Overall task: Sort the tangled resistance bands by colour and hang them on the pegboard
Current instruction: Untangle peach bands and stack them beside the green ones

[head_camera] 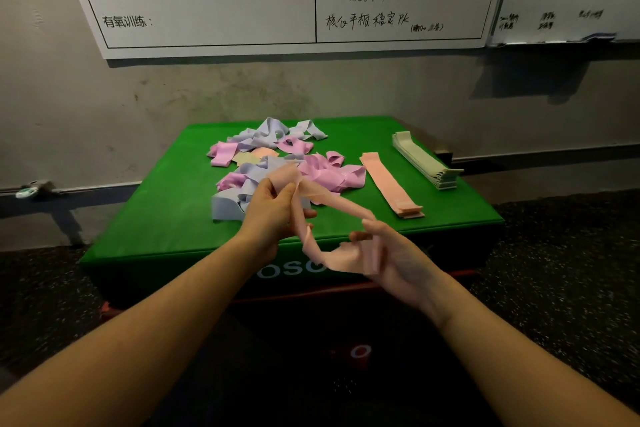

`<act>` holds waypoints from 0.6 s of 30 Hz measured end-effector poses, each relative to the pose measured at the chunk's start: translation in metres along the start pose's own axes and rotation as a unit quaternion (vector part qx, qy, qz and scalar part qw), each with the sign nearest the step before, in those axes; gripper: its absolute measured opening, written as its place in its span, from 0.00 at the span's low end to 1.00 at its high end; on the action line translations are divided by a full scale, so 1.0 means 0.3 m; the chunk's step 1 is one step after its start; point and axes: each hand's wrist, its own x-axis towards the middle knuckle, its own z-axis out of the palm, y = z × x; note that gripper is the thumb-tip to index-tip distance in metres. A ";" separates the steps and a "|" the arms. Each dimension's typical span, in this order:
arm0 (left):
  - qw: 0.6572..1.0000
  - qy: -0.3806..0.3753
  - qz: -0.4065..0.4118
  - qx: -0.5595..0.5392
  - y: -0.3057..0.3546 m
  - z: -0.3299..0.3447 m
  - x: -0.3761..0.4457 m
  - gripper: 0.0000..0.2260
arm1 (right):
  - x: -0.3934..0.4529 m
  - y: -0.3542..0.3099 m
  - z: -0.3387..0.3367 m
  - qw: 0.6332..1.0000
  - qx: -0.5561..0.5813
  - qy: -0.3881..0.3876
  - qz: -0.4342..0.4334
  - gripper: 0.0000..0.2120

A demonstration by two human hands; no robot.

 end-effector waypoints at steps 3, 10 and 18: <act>1.000 0.014 -0.006 -0.019 0.000 -0.002 0.006 0.12 | -0.008 -0.019 0.008 0.998 0.068 -0.014 0.006 0.09; 1.000 0.015 0.016 -0.018 0.029 0.016 -0.001 0.12 | 0.034 0.000 -0.002 0.893 -0.402 0.182 -0.094 0.11; 0.997 -0.022 0.061 0.048 0.044 0.046 -0.030 0.11 | 0.037 -0.046 0.074 0.899 -0.406 0.109 -0.121 0.09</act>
